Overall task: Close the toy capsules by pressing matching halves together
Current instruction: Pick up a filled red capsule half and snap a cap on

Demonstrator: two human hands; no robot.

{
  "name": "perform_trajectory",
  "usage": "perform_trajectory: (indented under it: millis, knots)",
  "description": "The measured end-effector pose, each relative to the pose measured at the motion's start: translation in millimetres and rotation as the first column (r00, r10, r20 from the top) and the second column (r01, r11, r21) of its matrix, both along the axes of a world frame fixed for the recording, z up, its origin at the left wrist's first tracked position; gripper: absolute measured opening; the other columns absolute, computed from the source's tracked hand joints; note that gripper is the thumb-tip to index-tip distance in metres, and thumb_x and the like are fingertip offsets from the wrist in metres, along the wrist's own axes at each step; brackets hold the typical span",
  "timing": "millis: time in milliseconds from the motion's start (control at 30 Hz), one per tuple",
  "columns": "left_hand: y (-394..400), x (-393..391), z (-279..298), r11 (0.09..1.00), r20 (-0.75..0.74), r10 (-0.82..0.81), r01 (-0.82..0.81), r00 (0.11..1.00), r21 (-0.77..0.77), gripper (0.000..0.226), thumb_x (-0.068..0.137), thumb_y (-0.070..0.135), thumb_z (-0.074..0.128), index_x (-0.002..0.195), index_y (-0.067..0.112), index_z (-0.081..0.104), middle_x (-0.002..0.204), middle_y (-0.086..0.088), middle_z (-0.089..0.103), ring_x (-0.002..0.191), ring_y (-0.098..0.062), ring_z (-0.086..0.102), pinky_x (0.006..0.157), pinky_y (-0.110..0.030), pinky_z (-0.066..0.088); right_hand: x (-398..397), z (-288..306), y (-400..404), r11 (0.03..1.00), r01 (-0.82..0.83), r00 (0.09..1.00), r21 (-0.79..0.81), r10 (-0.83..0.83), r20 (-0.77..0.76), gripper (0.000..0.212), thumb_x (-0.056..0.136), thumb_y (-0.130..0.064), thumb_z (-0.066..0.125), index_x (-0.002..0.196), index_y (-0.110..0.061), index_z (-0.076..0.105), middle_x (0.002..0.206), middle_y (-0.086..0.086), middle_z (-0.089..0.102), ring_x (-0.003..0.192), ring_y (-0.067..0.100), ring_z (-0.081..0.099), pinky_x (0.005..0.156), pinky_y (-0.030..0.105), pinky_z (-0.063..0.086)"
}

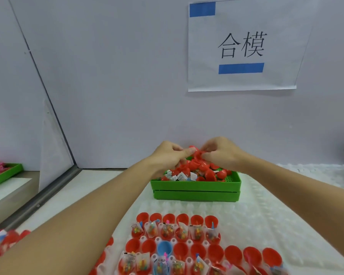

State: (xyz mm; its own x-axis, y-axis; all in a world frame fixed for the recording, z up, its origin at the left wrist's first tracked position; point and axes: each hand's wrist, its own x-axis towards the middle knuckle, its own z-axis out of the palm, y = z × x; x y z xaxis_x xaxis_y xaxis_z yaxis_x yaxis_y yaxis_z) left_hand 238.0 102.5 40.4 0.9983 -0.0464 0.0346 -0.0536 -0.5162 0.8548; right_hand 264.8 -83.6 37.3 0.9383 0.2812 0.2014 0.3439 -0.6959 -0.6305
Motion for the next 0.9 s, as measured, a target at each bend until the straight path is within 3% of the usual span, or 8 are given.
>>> perform_trajectory:
  millis: [67,233,300,400,467,567,667,900]
  knots:
    - [-11.7,-1.7,-5.6,0.999,0.004,0.046,-0.046,0.999,-0.001,0.044,0.089,0.049,0.066,0.11,0.009,0.067,0.09,-0.002,0.068,0.07,-0.011,0.055,0.072,-0.028,0.049,0.3,-7.5,-16.9,0.993,0.099,0.995,-0.061,-0.098,0.019,0.023,0.088,-0.014,0.062,0.109,-0.018,0.071,0.109,0.005,0.071,0.089,0.015,0.06,0.067,0.019,0.046]
    - [-32.1,-12.8,-8.6,0.99,0.108,0.139,-0.138,0.984,-0.023,0.042,0.094,0.048,0.059,0.117,0.014,0.065,0.112,-0.006,0.066,0.104,-0.02,0.061,0.095,-0.035,0.047,-6.5,-17.2,-32.6,0.983,0.121,0.992,-0.134,-0.123,-0.002,0.054,0.093,-0.007,0.06,0.144,-0.022,0.049,0.139,0.003,0.057,0.126,0.023,0.054,0.103,0.031,0.044]
    - [-35.4,-21.5,-5.6,0.99,0.137,0.144,-0.142,0.98,-0.019,0.033,0.094,0.044,0.06,0.114,0.018,0.066,0.109,-0.005,0.067,0.103,-0.021,0.062,0.094,-0.036,0.05,-13.3,-16.0,-33.7,0.985,0.132,0.991,-0.108,-0.129,0.035,0.059,0.093,0.0,0.055,0.146,-0.023,0.046,0.143,0.002,0.054,0.129,0.023,0.053,0.1,0.029,0.044]
    - [-36.9,-39.8,-2.5,0.988,0.249,0.149,-0.156,0.957,0.009,0.01,0.096,0.024,0.059,0.098,0.024,0.069,0.092,0.003,0.07,0.083,-0.013,0.066,0.069,-0.018,0.052,-33.2,-12.0,-40.1,0.984,0.177,0.979,0.017,-0.178,0.101,0.056,0.091,0.003,0.05,0.141,-0.02,0.052,0.137,0.0,0.059,0.123,0.018,0.057,0.099,0.025,0.044]
    - [-41.9,-58.4,-4.8,0.981,0.337,0.084,-0.136,0.938,0.136,0.023,0.093,0.011,0.055,0.086,0.028,0.068,0.081,0.009,0.069,0.069,-0.009,0.065,0.059,-0.015,0.051,-53.7,-13.2,-45.4,0.977,0.186,0.972,0.105,-0.199,0.129,0.05,0.09,0.003,0.049,0.134,-0.018,0.06,0.128,-0.001,0.066,0.111,0.014,0.062,0.089,0.019,0.043]
    - [-52.4,-84.8,-15.4,0.94,0.298,-0.119,0.01,0.947,0.342,0.025,0.093,0.011,0.053,0.089,0.03,0.068,0.089,0.008,0.069,0.078,-0.014,0.067,0.07,-0.023,0.056,-90.7,-22.7,-49.1,0.966,0.155,0.963,0.205,-0.194,0.187,0.038,0.09,0.002,0.054,0.117,-0.018,0.071,0.103,-0.007,0.072,0.093,0.004,0.066,0.079,0.008,0.043]
    - [-59.1,-106.3,-22.2,0.924,0.251,-0.167,0.063,0.953,0.376,0.023,0.097,0.015,0.051,0.101,0.027,0.069,0.096,0.006,0.069,0.085,-0.013,0.067,0.074,-0.023,0.056,-124.6,-36.2,-52.9,0.95,0.127,0.965,0.286,-0.185,0.186,0.029,0.091,-0.002,0.06,0.104,-0.022,0.076,0.089,-0.016,0.071,0.087,-0.008,0.063,0.072,0.001,0.043]
    - [-59.3,-157.3,-46.1,0.958,0.318,0.001,-0.092,0.948,0.273,0.024,0.1,0.017,0.045,0.106,0.026,0.067,0.1,0.007,0.065,0.08,-0.001,0.062,0.073,-0.019,0.054,-149.1,-58.7,-56.7,1.0,0.021,1.0,-0.012,-0.021,0.013,0.019,0.092,-0.014,0.064,0.102,-0.025,0.076,0.084,-0.014,0.069,0.08,0.0,0.064,0.062,0.004,0.044]
